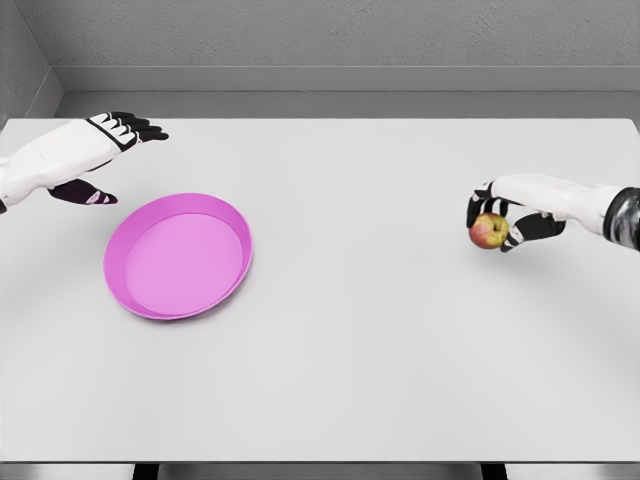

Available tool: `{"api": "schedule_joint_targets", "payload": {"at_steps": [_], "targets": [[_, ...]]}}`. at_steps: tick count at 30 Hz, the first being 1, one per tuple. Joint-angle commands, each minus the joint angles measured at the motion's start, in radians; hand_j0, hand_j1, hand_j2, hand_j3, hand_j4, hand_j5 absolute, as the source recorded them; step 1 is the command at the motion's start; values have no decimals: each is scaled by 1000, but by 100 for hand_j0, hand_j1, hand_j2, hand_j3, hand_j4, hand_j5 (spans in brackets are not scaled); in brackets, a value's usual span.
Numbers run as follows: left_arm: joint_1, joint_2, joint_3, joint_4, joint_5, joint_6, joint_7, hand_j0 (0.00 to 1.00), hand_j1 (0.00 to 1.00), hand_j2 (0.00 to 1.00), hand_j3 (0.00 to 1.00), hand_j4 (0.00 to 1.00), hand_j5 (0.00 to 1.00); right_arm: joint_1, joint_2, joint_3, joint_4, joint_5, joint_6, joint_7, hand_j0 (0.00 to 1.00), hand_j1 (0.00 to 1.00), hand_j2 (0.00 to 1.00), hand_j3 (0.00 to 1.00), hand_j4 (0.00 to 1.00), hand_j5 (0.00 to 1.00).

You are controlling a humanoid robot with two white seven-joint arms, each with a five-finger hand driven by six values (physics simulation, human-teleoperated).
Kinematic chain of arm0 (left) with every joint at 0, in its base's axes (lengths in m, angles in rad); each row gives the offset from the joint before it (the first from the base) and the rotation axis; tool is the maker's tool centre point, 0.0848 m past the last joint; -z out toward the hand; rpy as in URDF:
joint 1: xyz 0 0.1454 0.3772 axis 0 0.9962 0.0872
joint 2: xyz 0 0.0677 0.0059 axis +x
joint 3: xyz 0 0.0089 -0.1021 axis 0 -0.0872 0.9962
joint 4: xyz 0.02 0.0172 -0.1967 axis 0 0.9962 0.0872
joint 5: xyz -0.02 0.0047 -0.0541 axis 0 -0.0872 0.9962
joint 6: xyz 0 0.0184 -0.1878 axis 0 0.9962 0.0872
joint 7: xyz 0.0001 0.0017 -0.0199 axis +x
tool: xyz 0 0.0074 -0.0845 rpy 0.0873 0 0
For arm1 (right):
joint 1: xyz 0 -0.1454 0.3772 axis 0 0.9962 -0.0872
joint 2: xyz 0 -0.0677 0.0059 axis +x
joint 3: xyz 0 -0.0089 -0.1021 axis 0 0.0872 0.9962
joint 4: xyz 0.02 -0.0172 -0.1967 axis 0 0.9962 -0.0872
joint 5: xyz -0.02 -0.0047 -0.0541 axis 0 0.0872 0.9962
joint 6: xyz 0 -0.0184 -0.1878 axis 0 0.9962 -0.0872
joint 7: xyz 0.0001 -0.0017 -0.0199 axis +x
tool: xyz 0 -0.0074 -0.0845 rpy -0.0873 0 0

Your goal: Put the apple on the plate with both arms

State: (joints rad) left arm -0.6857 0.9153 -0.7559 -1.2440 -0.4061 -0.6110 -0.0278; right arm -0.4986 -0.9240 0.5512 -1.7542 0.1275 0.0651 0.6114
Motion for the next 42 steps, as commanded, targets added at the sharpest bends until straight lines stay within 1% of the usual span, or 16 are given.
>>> {"api": "schedule_joint_targets", "payload": {"at_steps": [1, 9, 17, 18, 23, 28, 29, 30, 31, 33, 34, 35, 37, 39, 40, 42], "targets": [[0, 2, 1, 0, 6, 0, 0, 100, 100, 100, 100, 100, 100, 0, 43, -1, -1, -2, -11, -1, 43, 43, 43, 43, 43, 43], [0, 4, 1, 1, 6, 0, 0, 100, 100, 100, 100, 100, 100, 0, 149, 4, -1, -6, -57, -1, 43, 43, 43, 43, 43, 43], [2, 4, 1, 1, 7, 0, 0, 100, 100, 100, 100, 100, 100, 0, 232, 55, -1, -8, -74, -1, 43, 43, 43, 43, 43, 43], [2, 4, 1, 0, 7, 0, 0, 100, 100, 100, 100, 100, 100, 0, 261, 61, -1, -8, -74, -1, 43, 43, 43, 43, 43, 43], [0, 4, 1, 0, 7, 0, 2, 100, 100, 100, 100, 100, 100, -18, 307, 121, -1, -9, -73, -1, 43, 43, 43, 43, 43, 43], [0, 4, 1, 0, 9, 0, 2, 100, 100, 100, 100, 100, 100, -28, 312, 130, 1, -9, -70, -1, 43, 43, 43, 43, 43, 43], [0, 5, 1, 0, 7, 0, 2, 100, 100, 100, 100, 100, 100, -28, 312, 130, -1, -9, -64, -1, 46, 46, 46, 46, 46, 46], [0, 4, 1, 0, 9, 0, 2, 100, 100, 100, 100, 100, 100, -28, 310, 130, 1, -9, -57, -1, 100, 100, 100, 100, 100, 100], [0, 5, 3, 0, 9, 0, 2, 100, 100, 100, 100, 100, 100, -28, 309, 127, 1, -8, -57, -1, 100, 100, 100, 100, 100, 100], [0, 5, 3, -2, 7, 0, 2, 100, 100, 100, 100, 100, 100, -47, 287, 111, -1, -3, -68, -1, 100, 100, 100, 100, 100, 100], [0, 5, 3, -2, 7, 0, 2, 100, 100, 100, 100, 100, 100, -54, 229, 52, -1, -3, -73, -1, 100, 100, 100, 100, 100, 100], [0, 5, 4, -3, 9, 0, 2, 100, 100, 100, 100, 100, 100, -52, 198, -8, -1, -3, -80, -1, 100, 100, 100, 100, 100, 100], [0, 7, 4, -17, 10, 0, 2, 100, 100, 100, 100, 100, 100, -35, 79, -138, -1, -8, -119, -1, 100, 100, 100, 100, 100, 100], [0, 7, 4, -45, 13, 0, 2, 100, 100, 100, 100, 100, 100, 30, -42, -256, 1, -9, -137, -1, 100, 100, 100, 100, 100, 100], [2, 5, 4, -66, 15, 0, 2, 100, 100, 100, 100, 100, 100, 54, -67, -293, 4, -11, -152, -1, 100, 100, 100, 100, 100, 100], [2, -6, -8, -155, 10, 0, -1, 100, 100, 100, 100, 100, 100, 133, -79, -366, 1, -11, -202, -1, 100, 100, 100, 100, 100, 100]]}}
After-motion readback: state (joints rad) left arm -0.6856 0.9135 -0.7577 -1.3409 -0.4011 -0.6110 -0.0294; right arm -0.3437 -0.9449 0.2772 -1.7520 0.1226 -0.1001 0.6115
